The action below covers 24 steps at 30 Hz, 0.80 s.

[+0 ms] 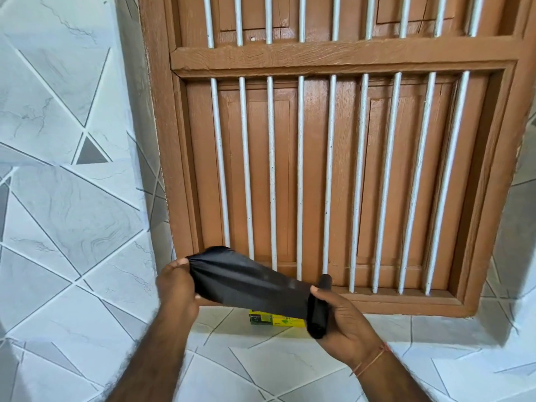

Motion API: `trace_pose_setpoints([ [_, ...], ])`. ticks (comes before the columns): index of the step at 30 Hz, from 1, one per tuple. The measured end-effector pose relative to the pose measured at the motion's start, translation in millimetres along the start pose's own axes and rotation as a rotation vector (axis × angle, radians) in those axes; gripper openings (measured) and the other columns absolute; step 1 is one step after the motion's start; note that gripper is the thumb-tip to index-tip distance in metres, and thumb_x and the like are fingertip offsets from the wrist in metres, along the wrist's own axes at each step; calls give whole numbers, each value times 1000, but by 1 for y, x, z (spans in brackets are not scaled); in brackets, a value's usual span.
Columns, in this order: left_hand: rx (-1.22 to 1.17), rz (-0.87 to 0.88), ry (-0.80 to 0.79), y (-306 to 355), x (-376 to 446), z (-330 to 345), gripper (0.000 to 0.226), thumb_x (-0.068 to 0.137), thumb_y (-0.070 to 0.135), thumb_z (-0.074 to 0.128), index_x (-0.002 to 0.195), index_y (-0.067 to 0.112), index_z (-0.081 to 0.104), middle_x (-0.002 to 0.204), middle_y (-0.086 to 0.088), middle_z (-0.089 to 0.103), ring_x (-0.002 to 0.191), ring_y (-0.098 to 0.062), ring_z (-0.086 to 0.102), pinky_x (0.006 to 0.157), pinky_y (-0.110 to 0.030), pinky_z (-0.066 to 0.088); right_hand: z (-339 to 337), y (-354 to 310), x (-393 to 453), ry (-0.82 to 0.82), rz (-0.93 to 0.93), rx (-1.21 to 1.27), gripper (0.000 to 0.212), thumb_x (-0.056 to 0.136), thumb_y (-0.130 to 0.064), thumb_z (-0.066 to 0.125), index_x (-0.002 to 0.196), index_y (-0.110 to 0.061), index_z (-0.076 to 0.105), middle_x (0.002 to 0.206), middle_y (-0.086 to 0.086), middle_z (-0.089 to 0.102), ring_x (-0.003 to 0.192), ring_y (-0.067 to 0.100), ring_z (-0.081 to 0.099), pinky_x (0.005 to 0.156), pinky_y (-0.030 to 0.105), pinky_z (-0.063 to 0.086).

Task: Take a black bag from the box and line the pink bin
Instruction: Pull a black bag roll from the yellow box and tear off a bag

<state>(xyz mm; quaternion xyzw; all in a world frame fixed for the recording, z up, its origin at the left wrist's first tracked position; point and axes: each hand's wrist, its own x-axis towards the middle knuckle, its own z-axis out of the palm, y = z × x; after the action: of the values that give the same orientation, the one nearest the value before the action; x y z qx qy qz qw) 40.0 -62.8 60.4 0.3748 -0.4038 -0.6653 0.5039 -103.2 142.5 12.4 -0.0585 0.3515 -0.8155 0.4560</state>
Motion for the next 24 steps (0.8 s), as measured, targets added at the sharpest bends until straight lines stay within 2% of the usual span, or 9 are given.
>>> trace_pose_setpoints([
  [5,432,183,192,-1,15,-26,28,91,5,48,116,2,60,123,-22,61,112,-42,55,95,-46,46,-4,-14,0,47,2,-161,58,66,-1,76,123,0,61,116,24,69,108,41,65,84,50,57],
  [8,940,700,371,1,-1,-22,38,79,0,56,115,9,61,119,-19,62,109,-44,54,88,-56,45,0,-20,-2,-11,-19,-327,51,68,-2,75,118,0,65,114,27,69,104,40,66,86,50,56],
  [10,921,997,202,7,-25,-3,32,83,8,61,115,15,62,117,-9,65,109,-31,58,91,-47,48,10,-22,-6,-85,-27,-443,43,74,-2,72,117,-3,66,114,28,68,97,38,66,82,46,57],
  [11,864,988,-41,8,-36,10,28,89,19,60,117,20,62,118,-1,64,111,-20,59,94,-36,47,15,-23,-7,-132,-23,-481,44,73,-2,73,116,-4,66,113,28,68,95,38,66,80,45,56],
  [13,842,639,-596,9,-55,34,27,96,38,50,120,30,59,116,14,59,107,-3,57,86,-13,41,24,-25,-8,-204,-28,-537,49,67,-5,76,115,-4,66,107,26,69,94,37,66,80,44,54],
  [15,859,310,-939,2,-64,50,34,94,54,44,106,32,65,104,18,65,99,-5,61,78,-10,44,29,-31,-7,-257,-43,-566,49,69,-5,75,117,-3,65,108,26,69,96,37,66,83,45,53],
  [17,806,125,-1027,-11,-59,55,53,88,64,45,95,18,72,97,4,74,95,-15,68,85,-25,53,29,-37,-8,-277,-54,-577,46,71,-5,72,117,-2,65,110,27,68,98,37,66,86,46,53],
  [19,639,68,-1026,-21,-51,54,50,87,54,57,89,5,70,93,-9,74,88,-22,68,81,-38,52,25,-44,-7,-259,-63,-561,49,70,-6,71,119,-1,64,115,29,65,102,38,64,93,50,52],
  [24,674,255,-955,-9,-38,58,25,90,28,66,81,4,67,74,-8,61,71,-16,55,59,-24,43,5,-52,0,-156,-26,-480,46,71,-15,76,114,-3,70,122,25,65,110,38,63,102,53,46],
])
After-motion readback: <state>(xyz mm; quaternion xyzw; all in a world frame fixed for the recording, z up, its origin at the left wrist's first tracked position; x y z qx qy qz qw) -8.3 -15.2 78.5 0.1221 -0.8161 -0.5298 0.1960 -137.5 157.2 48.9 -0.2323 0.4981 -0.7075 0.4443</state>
